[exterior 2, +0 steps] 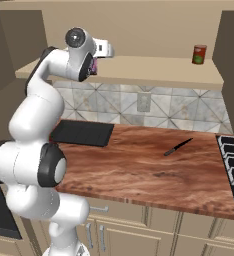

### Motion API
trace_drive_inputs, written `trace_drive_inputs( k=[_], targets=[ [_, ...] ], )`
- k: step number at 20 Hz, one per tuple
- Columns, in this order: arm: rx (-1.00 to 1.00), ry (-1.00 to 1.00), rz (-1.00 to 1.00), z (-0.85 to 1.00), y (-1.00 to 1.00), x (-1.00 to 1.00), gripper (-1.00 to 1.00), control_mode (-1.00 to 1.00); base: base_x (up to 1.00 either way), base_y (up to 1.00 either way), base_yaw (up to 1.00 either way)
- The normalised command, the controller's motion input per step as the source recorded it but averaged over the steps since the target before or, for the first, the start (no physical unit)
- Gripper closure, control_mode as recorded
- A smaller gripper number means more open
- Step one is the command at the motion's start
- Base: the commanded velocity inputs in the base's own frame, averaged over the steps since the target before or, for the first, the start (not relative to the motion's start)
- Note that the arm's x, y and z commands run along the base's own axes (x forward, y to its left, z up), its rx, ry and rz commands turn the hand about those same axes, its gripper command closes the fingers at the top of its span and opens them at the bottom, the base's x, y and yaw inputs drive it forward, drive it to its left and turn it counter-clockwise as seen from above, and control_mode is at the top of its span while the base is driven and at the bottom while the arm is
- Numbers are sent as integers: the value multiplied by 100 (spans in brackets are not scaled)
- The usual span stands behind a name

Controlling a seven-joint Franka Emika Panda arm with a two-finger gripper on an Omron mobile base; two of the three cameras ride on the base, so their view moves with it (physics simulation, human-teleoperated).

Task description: Pick the boxed food and bar from the counter and place them in the cabinets closest to them.

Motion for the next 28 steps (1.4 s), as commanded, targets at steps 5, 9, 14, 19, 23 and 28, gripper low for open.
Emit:
trace_drive_inputs(
  k=[5,9,14,19,23,28],
  targets=[
    [0,-8,0,-7,4,58,100,-100,0,0,0],
    [0,-6,0,-11,3,49,100,-100,0,0,0],
    [-3,-3,0,-15,1,33,-100,-100,0,0,0],
    [-2,-1,0,-9,3,23,-100,-100,0,0,0],
    [0,-2,-1,0,0,4,-100,-100,0,0,0],
    [0,-2,-3,0,0,-11,-100,-100,0,0,0]
  ],
)
